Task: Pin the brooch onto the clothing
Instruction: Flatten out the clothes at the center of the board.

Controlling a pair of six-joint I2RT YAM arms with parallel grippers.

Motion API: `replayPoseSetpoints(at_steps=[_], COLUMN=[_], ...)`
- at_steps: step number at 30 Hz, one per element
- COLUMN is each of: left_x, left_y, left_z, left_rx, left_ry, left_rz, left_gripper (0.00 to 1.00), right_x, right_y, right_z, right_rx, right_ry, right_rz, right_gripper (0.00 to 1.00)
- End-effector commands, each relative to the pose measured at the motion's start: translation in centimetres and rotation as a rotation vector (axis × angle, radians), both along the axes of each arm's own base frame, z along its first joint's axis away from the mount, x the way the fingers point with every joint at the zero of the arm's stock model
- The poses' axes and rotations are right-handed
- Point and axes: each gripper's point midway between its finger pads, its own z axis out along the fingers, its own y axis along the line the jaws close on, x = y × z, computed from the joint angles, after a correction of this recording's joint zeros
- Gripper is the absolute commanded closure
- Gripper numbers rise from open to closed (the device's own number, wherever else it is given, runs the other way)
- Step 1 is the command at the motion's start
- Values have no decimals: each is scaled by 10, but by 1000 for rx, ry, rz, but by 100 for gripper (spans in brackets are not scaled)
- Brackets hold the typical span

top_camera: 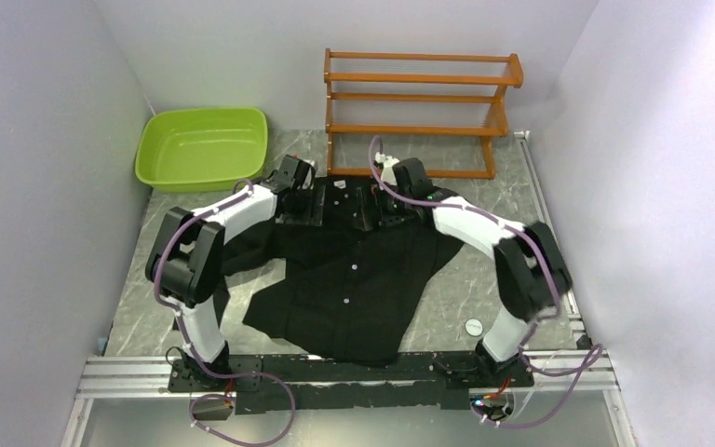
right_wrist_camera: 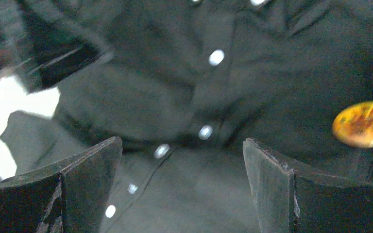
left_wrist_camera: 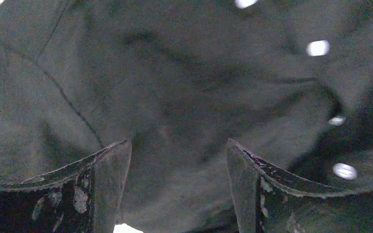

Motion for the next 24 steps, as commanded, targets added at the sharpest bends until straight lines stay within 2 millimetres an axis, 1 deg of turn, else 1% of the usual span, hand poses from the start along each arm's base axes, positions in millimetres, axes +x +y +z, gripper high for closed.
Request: replayPoseSetpoints(at_steps=[1, 4, 6, 8, 9, 10, 11, 14, 16, 17, 19, 21, 22, 23, 24], left_x=[-4, -8, -10, -10, -10, -10, -11, -13, -11, -11, -8, -6, -3, -1, 3], left_y=[31, 41, 50, 63, 71, 81, 89, 109, 120, 125, 129, 134, 135, 137, 138], left_z=[-45, -68, -78, -88, -93, -98, -104, -119, -120, -121, -122, -122, -122, -120, -118], left_rx=[87, 130, 167, 203, 224, 246, 250, 212, 221, 215, 197, 189, 182, 176, 168], left_ry=[69, 120, 136, 162, 180, 202, 220, 262, 266, 278, 299, 318, 320, 318, 312], left_rz=[132, 163, 190, 228, 254, 285, 308, 360, 382, 396, 404, 413, 415, 420, 422], left_gripper=[23, 24, 24, 28, 33, 49, 61, 83, 94, 97, 97, 97, 98, 97, 97], right_x=[-47, -89, -113, -135, -145, -157, -167, -199, -211, -217, -227, -235, -241, -245, -250], right_y=[-3, 5, 18, 32, 39, 46, 54, 82, 98, 105, 117, 123, 125, 124, 122], right_z=[25, 21, 17, 9, 3, -4, -10, -30, -46, -54, -70, -82, -87, -90, -94], right_rx=[41, 4, -29, -90, -126, -155, -173, -225, -262, -284, -334, -387, -409, -422, -428], right_ry=[-40, -42, -41, -46, -56, -62, -70, -102, -128, -136, -148, -159, -159, -152, -140], right_rz=[10, 81, 139, 193, 221, 258, 293, 403, 451, 479, 524, 560, 578, 592, 605], right_gripper=[0, 0, 0, 0, 0, 0, 1, 1, 1, 2, 4, 8, 16, 28, 35])
